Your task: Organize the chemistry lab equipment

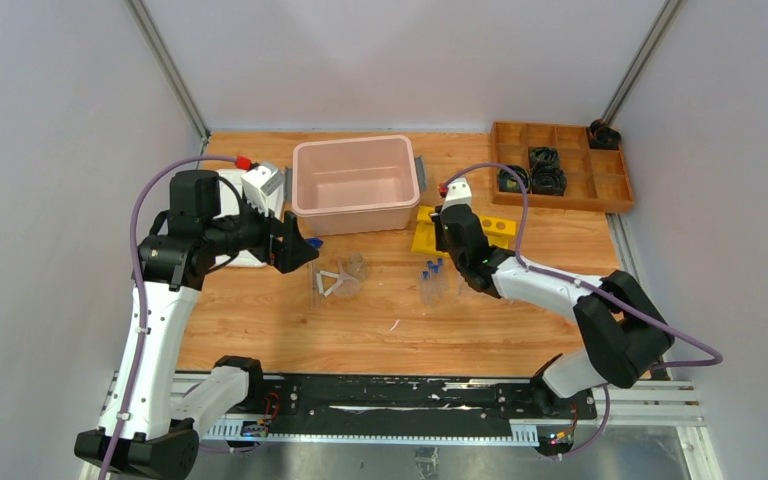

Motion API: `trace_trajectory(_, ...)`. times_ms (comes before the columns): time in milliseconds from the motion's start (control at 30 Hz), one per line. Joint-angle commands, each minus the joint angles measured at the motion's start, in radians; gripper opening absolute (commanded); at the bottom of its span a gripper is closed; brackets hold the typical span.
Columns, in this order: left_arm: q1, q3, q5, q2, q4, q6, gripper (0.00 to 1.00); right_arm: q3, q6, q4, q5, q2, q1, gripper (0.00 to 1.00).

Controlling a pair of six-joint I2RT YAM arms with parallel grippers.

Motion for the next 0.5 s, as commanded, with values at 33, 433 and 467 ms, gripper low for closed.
trace_trajectory(33, -0.006, 0.005, 0.016, 0.006, -0.001, 0.013, 1.0, -0.003, 0.005, 0.013, 0.024, -0.006, -0.014, 0.02)
trace_trajectory(433, -0.006, 0.013, 0.015, 0.0, -0.001, 0.014, 1.0, -0.019, 0.038, -0.019, 0.017, -0.031, -0.014, 0.0)
trace_trajectory(467, -0.006, 0.012, 0.015, 0.0, 0.0, 0.015, 1.0, -0.022, 0.044, -0.022, 0.009, -0.036, -0.013, 0.0)
